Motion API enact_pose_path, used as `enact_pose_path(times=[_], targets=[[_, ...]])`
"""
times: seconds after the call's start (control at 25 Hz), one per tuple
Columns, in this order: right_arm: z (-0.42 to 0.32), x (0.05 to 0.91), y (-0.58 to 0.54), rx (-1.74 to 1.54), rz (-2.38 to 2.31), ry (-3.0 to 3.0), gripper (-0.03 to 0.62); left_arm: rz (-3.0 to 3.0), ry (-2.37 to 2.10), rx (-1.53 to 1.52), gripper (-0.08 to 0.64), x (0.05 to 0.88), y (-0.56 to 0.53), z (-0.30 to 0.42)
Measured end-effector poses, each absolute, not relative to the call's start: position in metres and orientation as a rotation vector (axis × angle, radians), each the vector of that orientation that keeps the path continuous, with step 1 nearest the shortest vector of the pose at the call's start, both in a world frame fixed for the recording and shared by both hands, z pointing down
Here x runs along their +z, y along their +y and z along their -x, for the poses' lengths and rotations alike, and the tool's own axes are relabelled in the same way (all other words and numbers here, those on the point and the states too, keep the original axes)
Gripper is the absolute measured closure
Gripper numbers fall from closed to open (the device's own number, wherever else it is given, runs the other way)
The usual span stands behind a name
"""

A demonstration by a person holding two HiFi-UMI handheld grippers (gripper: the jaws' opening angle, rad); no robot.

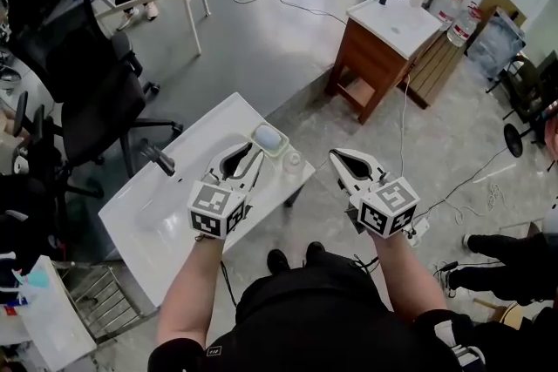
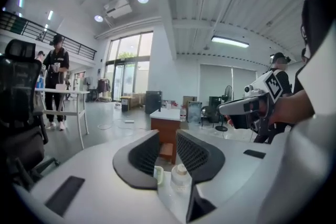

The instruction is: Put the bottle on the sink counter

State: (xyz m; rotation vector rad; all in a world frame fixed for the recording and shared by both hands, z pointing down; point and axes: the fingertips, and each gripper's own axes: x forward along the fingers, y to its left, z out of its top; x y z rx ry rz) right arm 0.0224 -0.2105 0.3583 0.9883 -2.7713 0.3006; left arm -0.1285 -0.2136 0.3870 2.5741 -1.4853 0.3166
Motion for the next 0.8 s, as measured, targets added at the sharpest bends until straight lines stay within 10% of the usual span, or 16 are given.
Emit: enact_pose_path(times=[0.8], targets=[[-0.07, 0.308, -0.227, 0.187, -0.907, -2.932, 0.58, -2.357, -1.845, 0.208, 0.554, 0.311, -0.202, 0.14]])
